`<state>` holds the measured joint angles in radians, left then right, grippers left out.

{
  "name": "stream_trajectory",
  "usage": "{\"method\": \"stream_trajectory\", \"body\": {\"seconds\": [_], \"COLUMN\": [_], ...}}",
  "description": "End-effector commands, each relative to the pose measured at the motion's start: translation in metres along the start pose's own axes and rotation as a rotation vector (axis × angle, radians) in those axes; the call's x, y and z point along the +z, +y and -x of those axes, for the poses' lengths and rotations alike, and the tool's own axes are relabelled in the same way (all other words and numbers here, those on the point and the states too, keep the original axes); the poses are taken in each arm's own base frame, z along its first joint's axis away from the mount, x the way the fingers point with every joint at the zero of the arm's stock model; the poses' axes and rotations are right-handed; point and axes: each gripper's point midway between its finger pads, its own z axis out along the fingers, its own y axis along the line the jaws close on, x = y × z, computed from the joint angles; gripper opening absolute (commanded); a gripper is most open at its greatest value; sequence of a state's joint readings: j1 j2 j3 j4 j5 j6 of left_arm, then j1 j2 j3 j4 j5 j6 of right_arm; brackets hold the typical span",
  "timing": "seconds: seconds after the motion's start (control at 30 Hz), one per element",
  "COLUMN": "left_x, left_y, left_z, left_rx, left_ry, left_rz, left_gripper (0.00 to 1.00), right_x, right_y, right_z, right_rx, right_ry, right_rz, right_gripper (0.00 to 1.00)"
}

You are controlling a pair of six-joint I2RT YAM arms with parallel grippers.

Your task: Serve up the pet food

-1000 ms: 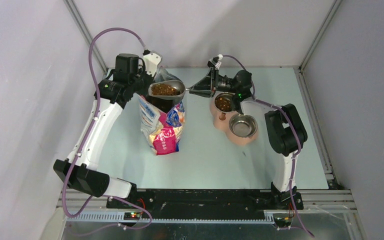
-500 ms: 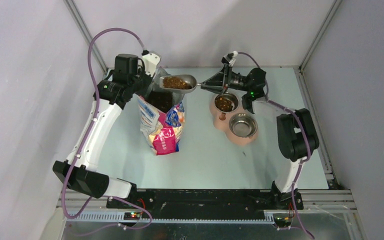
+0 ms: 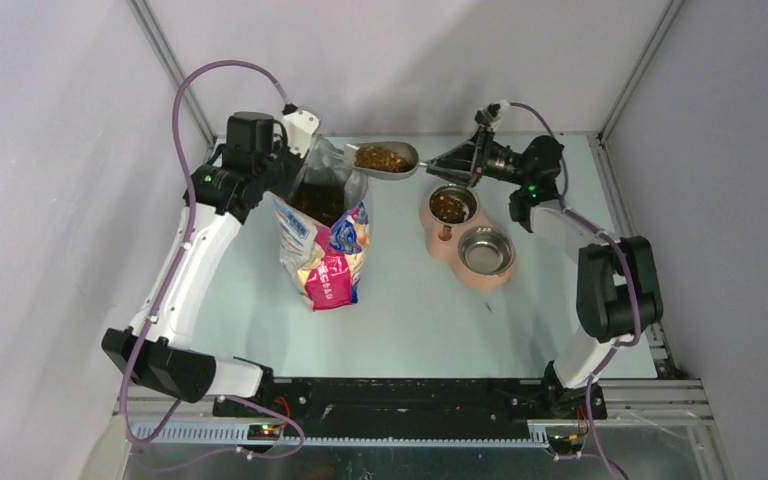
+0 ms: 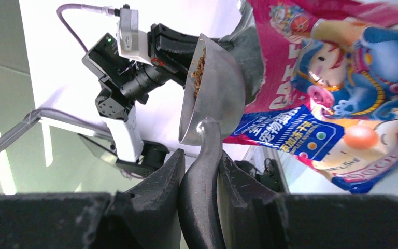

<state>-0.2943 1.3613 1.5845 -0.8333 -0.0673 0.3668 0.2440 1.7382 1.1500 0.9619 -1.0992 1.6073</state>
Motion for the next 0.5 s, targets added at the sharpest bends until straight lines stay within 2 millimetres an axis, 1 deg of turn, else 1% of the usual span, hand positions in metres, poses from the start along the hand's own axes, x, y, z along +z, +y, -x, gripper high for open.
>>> {"method": "stream_trajectory", "body": {"seconds": [0.0, 0.03, 0.07, 0.1, 0.13, 0.17, 0.2, 0.23, 0.27, 0.3, 0.33, 0.37, 0.47], "left_x": [-0.028, -0.028, -0.030, -0.030, -0.031, -0.032, -0.034, -0.034, -0.034, -0.035, -0.034, -0.035, -0.038], "left_y": [0.006, 0.006, 0.006, 0.006, 0.006, 0.006, 0.007, 0.006, 0.006, 0.004, 0.003, 0.002, -0.001], "left_z": [0.016, 0.017, 0.018, 0.019, 0.021, 0.023, 0.026, 0.027, 0.028, 0.028, 0.027, 0.026, 0.021], "left_rx": [-0.001, 0.000, 0.000, 0.000, 0.001, 0.000, -0.001, -0.004, -0.004, -0.008, -0.011, -0.018, -0.023], "left_ry": [-0.088, -0.091, -0.095, -0.099, -0.106, -0.111, -0.120, -0.123, -0.127, -0.128, -0.125, -0.123, -0.123], "left_rz": [0.017, 0.017, 0.016, 0.015, 0.015, 0.012, 0.013, 0.008, 0.006, -0.002, -0.006, -0.012, -0.016], "left_gripper": [0.00, 0.00, 0.00, 0.00, 0.00, 0.00, 0.00, 0.00, 0.00, 0.00, 0.00, 0.00, 0.00], "right_x": [-0.031, -0.036, -0.047, -0.057, -0.062, -0.073, -0.078, -0.087, -0.095, -0.108, -0.114, -0.124, -0.144], "right_y": [0.040, 0.038, 0.039, 0.030, 0.035, 0.027, 0.033, 0.025, 0.030, 0.017, 0.020, 0.017, 0.006], "right_z": [0.009, 0.010, 0.012, 0.015, 0.014, 0.018, 0.015, 0.014, 0.014, 0.014, 0.011, 0.008, -0.001], "right_rx": [-0.168, -0.172, -0.180, -0.173, -0.197, -0.197, -0.221, -0.215, -0.236, -0.219, -0.223, -0.232, -0.219], "right_ry": [-0.090, -0.102, -0.131, -0.157, -0.173, -0.200, -0.210, -0.223, -0.245, -0.273, -0.285, -0.304, -0.318], "right_rz": [-0.001, -0.013, -0.027, -0.060, -0.067, -0.101, -0.108, -0.139, -0.151, -0.190, -0.201, -0.219, -0.261], "right_gripper": [0.00, 0.00, 0.00, 0.00, 0.00, 0.00, 0.00, 0.00, 0.00, 0.00, 0.00, 0.00, 0.00]}}
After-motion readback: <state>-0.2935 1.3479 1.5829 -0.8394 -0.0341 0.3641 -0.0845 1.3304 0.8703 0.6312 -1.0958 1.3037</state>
